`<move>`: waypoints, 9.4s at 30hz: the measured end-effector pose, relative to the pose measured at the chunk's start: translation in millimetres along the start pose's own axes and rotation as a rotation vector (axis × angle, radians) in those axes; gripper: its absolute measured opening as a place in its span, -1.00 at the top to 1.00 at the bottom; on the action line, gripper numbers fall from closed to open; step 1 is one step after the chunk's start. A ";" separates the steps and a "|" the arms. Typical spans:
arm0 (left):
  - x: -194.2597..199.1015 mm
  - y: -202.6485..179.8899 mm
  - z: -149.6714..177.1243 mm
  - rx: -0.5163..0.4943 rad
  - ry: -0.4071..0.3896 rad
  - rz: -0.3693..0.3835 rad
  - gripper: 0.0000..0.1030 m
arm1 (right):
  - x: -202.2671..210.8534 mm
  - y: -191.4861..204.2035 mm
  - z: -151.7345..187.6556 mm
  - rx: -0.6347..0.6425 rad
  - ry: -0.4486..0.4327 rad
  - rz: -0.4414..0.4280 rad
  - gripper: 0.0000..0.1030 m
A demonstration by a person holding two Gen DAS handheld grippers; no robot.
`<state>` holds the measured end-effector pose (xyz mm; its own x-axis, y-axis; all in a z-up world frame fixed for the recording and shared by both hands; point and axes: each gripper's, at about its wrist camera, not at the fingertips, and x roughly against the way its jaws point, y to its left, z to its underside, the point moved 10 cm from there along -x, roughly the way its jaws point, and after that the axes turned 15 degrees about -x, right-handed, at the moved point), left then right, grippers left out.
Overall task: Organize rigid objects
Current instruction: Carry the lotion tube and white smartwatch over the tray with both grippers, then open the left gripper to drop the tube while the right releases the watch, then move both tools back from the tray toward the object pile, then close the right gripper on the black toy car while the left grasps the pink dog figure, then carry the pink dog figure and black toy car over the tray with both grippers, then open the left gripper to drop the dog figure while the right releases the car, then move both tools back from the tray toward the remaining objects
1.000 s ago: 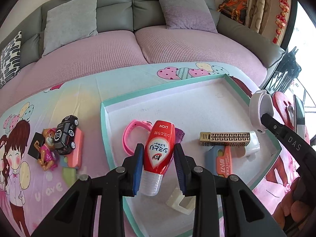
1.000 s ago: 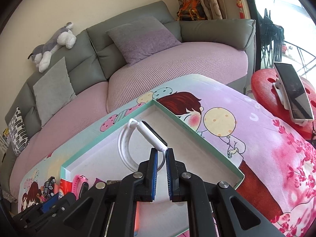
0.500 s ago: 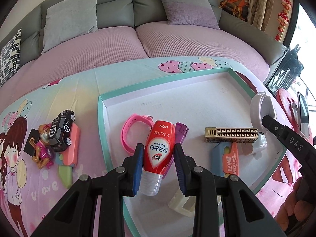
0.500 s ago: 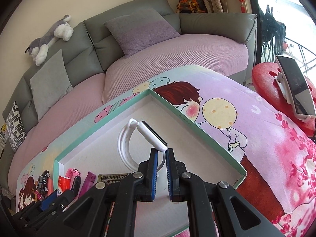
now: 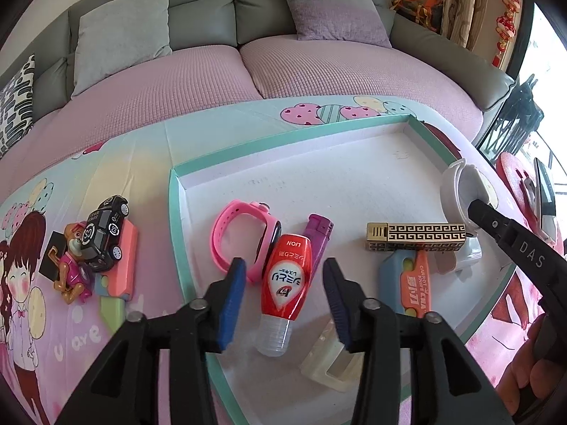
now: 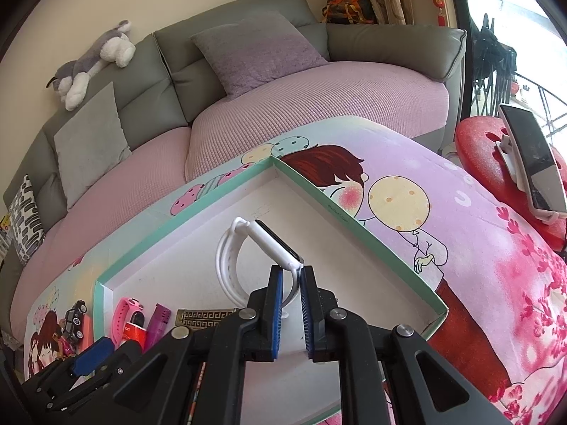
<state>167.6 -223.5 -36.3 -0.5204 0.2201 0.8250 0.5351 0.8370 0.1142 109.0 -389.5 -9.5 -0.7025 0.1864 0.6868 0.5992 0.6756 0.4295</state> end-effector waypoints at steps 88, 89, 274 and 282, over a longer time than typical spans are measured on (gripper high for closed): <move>65.6 241.7 125.9 0.666 -0.078 -0.313 -0.99 | 12.3 186.0 138.0 0.449 0.087 -0.245 -1.00; 65.5 242.5 127.1 0.672 -0.079 -0.311 -0.99 | 12.3 187.4 140.5 0.456 0.088 -0.245 -1.00; 31.8 132.1 39.5 0.333 -0.063 -0.164 -0.74 | -0.5 91.1 45.2 0.259 0.113 -0.052 -0.38; 38.7 155.9 50.9 0.405 -0.082 -0.223 -0.93 | -1.2 105.2 56.8 0.300 0.123 -0.069 -0.67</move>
<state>197.0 -59.0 -14.8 -0.6525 0.0379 0.7568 0.1098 0.9929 0.0450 151.1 -278.1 1.6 -0.6752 0.0576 0.7354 0.3988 0.8672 0.2982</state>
